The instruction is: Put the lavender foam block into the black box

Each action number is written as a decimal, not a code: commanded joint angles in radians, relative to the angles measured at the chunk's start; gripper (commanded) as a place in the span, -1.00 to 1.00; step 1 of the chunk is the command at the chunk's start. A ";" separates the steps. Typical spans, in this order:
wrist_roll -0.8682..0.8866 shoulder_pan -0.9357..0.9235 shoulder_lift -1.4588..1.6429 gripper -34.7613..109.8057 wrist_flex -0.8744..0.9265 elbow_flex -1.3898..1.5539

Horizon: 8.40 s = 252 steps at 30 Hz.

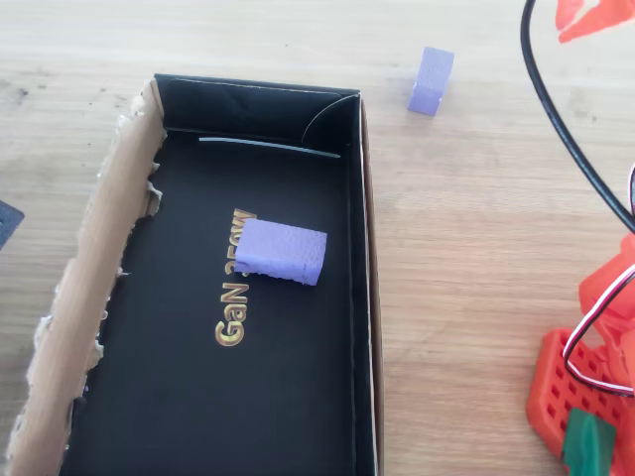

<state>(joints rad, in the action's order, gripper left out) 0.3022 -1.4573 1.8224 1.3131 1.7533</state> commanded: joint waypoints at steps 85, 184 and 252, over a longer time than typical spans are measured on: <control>0.905 0.316 0.049 -0.52 0.268 -0.055; 0.640 0.262 -0.489 -0.33 0.238 -0.603; 0.517 0.215 -0.623 -0.16 0.250 -0.609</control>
<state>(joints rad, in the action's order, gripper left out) 0.8237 -1.2272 1.1766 1.5524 1.1689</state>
